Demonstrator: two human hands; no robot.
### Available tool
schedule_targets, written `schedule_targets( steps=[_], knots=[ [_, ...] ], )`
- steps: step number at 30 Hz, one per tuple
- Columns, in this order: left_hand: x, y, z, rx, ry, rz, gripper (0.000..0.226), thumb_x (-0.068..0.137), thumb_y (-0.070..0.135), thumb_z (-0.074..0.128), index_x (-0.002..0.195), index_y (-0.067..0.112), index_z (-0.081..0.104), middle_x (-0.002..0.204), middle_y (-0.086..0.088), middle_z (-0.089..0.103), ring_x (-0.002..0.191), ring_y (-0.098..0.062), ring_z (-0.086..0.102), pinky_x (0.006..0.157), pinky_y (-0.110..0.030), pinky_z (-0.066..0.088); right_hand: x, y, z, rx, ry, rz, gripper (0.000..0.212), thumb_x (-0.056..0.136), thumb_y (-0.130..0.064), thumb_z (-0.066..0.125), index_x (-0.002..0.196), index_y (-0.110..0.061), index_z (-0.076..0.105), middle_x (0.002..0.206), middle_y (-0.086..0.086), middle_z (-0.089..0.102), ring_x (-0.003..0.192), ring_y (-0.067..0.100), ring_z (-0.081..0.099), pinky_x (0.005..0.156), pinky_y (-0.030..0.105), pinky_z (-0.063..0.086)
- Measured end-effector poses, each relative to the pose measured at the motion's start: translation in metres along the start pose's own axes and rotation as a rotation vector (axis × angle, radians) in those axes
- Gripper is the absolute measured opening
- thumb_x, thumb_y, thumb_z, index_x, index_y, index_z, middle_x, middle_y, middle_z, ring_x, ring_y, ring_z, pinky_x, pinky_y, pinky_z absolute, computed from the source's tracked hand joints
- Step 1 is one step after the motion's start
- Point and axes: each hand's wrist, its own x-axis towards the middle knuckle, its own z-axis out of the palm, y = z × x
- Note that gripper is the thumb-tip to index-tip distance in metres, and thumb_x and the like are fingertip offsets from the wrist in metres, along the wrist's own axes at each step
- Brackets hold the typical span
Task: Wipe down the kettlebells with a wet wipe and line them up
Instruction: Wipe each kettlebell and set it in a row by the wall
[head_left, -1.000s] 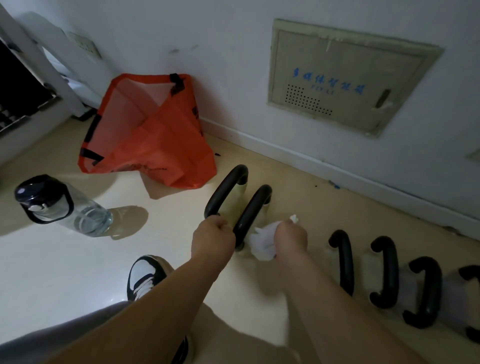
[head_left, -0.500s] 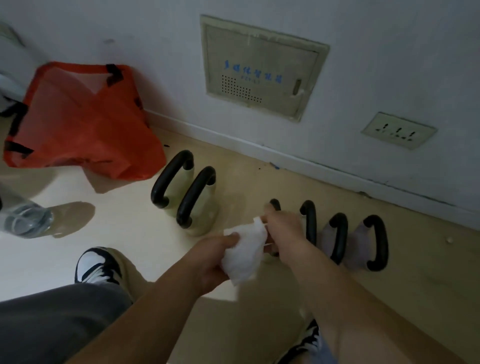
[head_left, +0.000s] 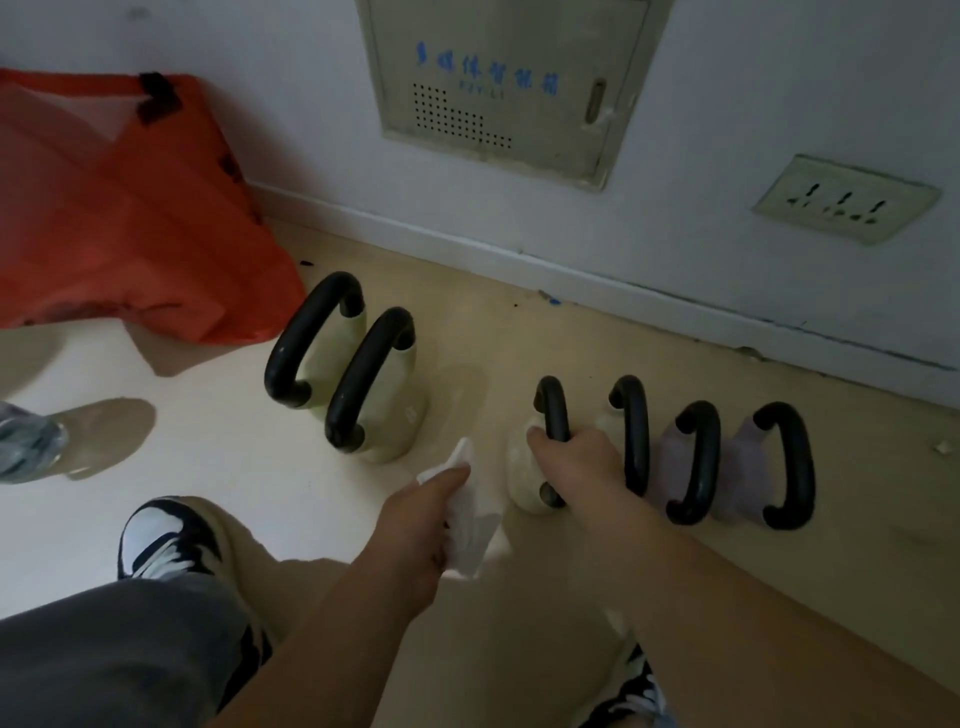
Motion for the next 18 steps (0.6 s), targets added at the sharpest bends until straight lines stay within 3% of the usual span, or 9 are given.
schedule_targets(
  steps=[2,5,7,9,11,13,16,18],
  knots=[
    [0.003,0.000,-0.010,0.012,-0.008,0.034,0.038,0.093,0.035,0.070,0.124,0.013,0.067,0.091,-0.013,0.070,0.075,-0.026,0.066,0.052,-0.027,0.052,-0.001,-0.008,0.000,-0.066,0.004,-0.007,0.026,0.095,-0.039,0.058,0.099,-0.015,0.067,0.075,0.004,0.066,0.062,0.020,0.061,0.050,0.026,0.039],
    [0.002,0.000,-0.029,0.106,0.015,0.101,0.054,0.087,0.046,0.070,0.115,0.000,0.065,0.089,-0.015,0.070,0.080,-0.031,0.068,0.062,-0.034,0.053,-0.011,-0.014,0.009,-0.090,-0.032,-0.016,0.023,0.093,-0.032,0.059,0.100,-0.012,0.067,0.079,0.006,0.067,0.065,0.020,0.062,0.050,0.026,0.039],
    [-0.002,0.000,-0.042,0.185,0.052,0.151,0.070,0.073,0.054,0.074,0.107,-0.006,0.062,0.080,-0.014,0.065,0.070,-0.031,0.063,0.057,-0.032,0.049,-0.025,-0.013,0.016,-0.063,-0.055,-0.007,0.022,0.093,-0.031,0.061,0.103,-0.012,0.065,0.082,0.006,0.065,0.067,0.020,0.062,0.050,0.026,0.040],
    [-0.005,0.003,-0.051,0.243,0.082,0.191,0.078,0.066,0.051,0.076,0.114,-0.008,0.059,0.081,-0.014,0.063,0.071,-0.032,0.062,0.057,-0.034,0.052,-0.033,-0.006,0.021,-0.031,-0.066,-0.004,0.021,0.094,-0.030,0.063,0.105,-0.012,0.063,0.084,0.006,0.064,0.070,0.021,0.062,0.053,0.027,0.042],
    [-0.010,0.006,-0.054,0.316,0.135,0.205,0.065,0.073,0.042,0.075,0.121,0.001,0.062,0.096,-0.012,0.069,0.088,-0.034,0.068,0.072,-0.046,0.061,-0.043,0.001,0.023,0.007,-0.068,0.009,0.020,0.093,-0.029,0.064,0.104,-0.011,0.062,0.087,0.009,0.064,0.074,0.023,0.063,0.058,0.031,0.050],
    [-0.013,0.007,-0.055,0.400,0.246,0.206,0.043,0.087,0.032,0.071,0.125,0.014,0.061,0.110,-0.006,0.069,0.098,-0.029,0.067,0.087,-0.048,0.059,-0.052,0.012,0.029,0.082,-0.094,0.053,0.022,0.089,-0.029,0.066,0.100,-0.009,0.062,0.090,0.013,0.067,0.078,0.027,0.066,0.069,0.043,0.061],
    [-0.017,0.001,-0.054,0.510,0.294,0.213,0.042,0.092,0.035,0.068,0.129,0.017,0.057,0.116,-0.005,0.066,0.103,-0.027,0.064,0.091,-0.047,0.057,-0.075,0.029,0.049,0.085,-0.160,0.076,0.022,0.084,-0.030,0.069,0.093,-0.011,0.063,0.087,0.010,0.069,0.077,0.025,0.068,0.072,0.039,0.061],
    [-0.021,-0.004,-0.054,0.605,0.321,0.205,0.035,0.094,0.038,0.066,0.116,0.011,0.062,0.110,-0.009,0.068,0.098,-0.027,0.067,0.088,-0.041,0.058,-0.087,0.037,0.065,0.078,-0.217,0.080,0.025,0.084,-0.031,0.071,0.096,-0.010,0.064,0.088,0.008,0.069,0.077,0.023,0.067,0.071,0.036,0.059]
  ],
)
